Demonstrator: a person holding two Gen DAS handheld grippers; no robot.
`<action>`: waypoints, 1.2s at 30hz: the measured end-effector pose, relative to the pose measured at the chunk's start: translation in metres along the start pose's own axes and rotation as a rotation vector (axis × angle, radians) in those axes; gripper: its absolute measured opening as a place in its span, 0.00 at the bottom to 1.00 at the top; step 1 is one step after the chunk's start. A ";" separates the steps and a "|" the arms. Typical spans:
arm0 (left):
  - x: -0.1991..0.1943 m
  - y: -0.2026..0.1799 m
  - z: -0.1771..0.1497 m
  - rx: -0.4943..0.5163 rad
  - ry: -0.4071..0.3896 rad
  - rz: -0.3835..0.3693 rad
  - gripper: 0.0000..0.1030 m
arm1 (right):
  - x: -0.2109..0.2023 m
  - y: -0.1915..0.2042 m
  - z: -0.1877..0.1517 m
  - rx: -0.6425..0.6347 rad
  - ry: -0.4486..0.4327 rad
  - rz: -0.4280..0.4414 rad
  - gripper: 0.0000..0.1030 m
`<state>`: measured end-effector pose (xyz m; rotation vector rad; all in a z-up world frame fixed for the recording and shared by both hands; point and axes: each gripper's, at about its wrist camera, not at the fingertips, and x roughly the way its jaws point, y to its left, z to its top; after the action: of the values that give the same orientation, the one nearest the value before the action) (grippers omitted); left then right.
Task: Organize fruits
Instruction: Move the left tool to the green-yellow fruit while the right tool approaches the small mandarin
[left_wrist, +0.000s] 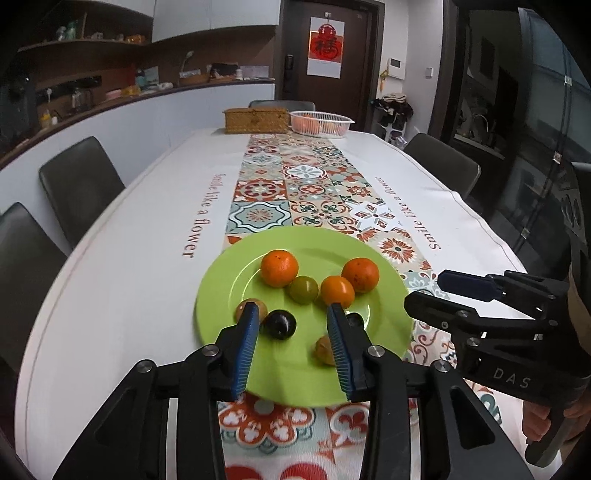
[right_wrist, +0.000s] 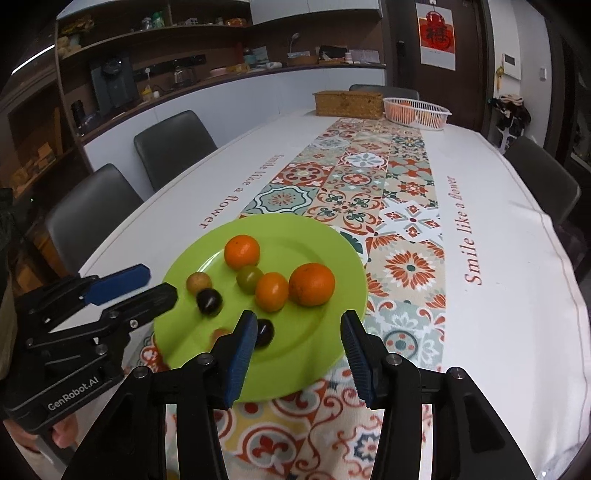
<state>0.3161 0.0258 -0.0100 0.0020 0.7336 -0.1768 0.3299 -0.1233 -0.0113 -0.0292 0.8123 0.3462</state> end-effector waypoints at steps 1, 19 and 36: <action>-0.007 -0.001 -0.001 -0.001 -0.005 0.005 0.36 | -0.005 0.002 -0.002 -0.006 -0.006 -0.002 0.47; -0.110 -0.036 -0.028 -0.010 -0.064 0.071 0.61 | -0.109 0.016 -0.038 0.015 -0.119 -0.043 0.55; -0.150 -0.051 -0.078 -0.138 -0.046 0.146 0.76 | -0.171 0.006 -0.092 0.039 -0.194 -0.260 0.74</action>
<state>0.1474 0.0047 0.0350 -0.0797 0.6960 0.0138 0.1545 -0.1821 0.0485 -0.0633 0.6138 0.0852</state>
